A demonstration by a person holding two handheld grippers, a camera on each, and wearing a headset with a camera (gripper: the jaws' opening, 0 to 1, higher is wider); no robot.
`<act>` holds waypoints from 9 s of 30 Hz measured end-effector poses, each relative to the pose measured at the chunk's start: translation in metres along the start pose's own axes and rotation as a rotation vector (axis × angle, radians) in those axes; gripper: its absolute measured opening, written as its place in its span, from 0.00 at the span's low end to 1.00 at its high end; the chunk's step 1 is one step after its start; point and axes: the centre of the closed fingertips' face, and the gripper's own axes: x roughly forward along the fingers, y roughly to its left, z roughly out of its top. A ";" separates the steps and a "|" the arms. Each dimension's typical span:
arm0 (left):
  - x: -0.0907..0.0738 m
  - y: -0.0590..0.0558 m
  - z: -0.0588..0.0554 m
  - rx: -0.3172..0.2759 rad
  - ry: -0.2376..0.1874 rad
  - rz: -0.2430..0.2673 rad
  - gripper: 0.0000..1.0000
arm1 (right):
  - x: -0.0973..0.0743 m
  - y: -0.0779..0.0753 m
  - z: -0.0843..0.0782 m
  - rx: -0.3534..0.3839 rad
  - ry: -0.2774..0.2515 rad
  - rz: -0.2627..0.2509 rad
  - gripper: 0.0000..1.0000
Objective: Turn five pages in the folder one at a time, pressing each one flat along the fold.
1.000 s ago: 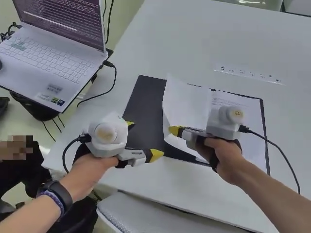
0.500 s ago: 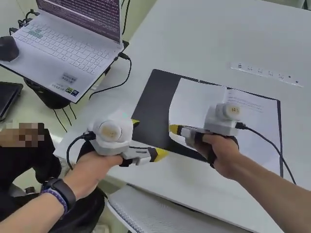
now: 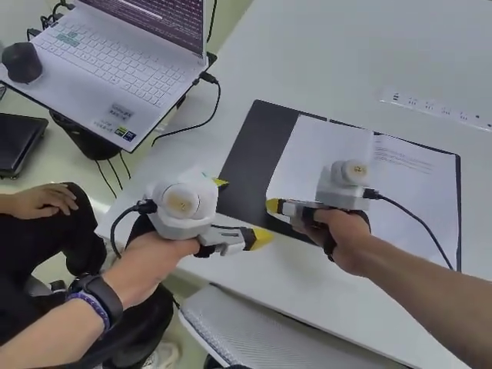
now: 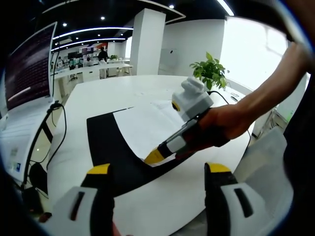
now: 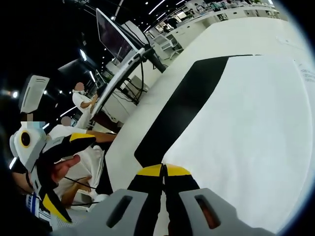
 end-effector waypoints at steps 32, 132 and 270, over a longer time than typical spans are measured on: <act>0.001 -0.007 -0.019 -0.015 0.046 -0.003 0.76 | 0.012 0.004 -0.010 -0.036 0.007 0.011 0.19; 0.110 0.013 -0.055 0.064 0.199 0.042 0.00 | -0.126 -0.129 0.077 0.195 -0.340 -0.050 0.02; 0.112 0.014 -0.058 0.073 0.202 -0.016 0.00 | -0.120 -0.084 -0.005 -0.007 -0.169 0.217 0.00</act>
